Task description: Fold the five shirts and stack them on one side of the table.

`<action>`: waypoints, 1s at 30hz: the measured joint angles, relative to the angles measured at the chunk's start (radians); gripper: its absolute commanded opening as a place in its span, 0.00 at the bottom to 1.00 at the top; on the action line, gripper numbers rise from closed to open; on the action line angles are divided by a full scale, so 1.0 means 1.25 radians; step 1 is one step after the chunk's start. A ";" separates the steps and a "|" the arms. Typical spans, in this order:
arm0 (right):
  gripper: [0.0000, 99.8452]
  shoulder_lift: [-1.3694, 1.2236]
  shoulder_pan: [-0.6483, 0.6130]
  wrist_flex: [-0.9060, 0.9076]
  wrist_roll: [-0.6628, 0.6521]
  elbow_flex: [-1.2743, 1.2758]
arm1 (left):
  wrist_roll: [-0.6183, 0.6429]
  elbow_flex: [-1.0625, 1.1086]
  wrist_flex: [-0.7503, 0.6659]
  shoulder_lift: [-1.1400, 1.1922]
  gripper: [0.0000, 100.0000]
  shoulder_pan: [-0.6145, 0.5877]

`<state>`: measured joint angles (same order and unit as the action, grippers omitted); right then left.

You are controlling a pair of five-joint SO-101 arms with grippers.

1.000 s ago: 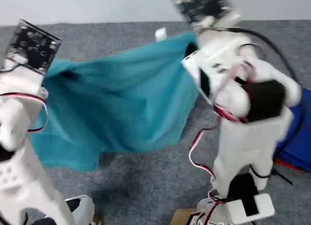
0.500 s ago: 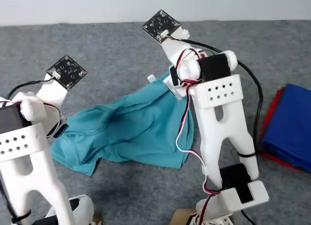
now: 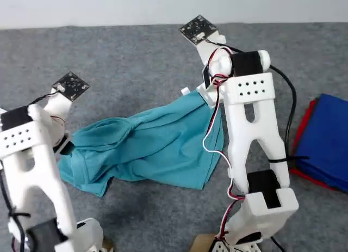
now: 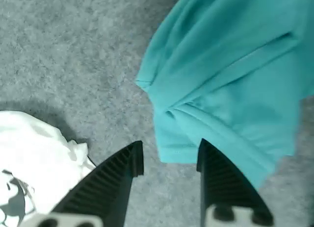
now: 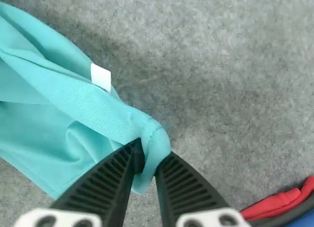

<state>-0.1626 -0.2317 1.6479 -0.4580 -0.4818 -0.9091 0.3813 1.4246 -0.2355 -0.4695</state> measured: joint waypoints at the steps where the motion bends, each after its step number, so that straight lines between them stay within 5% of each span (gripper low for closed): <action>1: 0.01 -0.005 -0.001 0.000 0.000 0.000 | -0.011 0.000 -0.018 0.020 0.18 -0.001; 18: 0.01 -0.022 0.000 0.000 0.000 0.000 | -0.060 0.000 -0.190 0.238 0.18 0.053; 30: 0.01 -0.022 0.000 0.000 0.000 0.000 | -0.060 -0.001 -0.231 0.290 0.04 0.054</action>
<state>-0.1903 -0.2317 1.6479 -0.4580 -0.4818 -0.9843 0.3798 1.1362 0.1266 -0.4020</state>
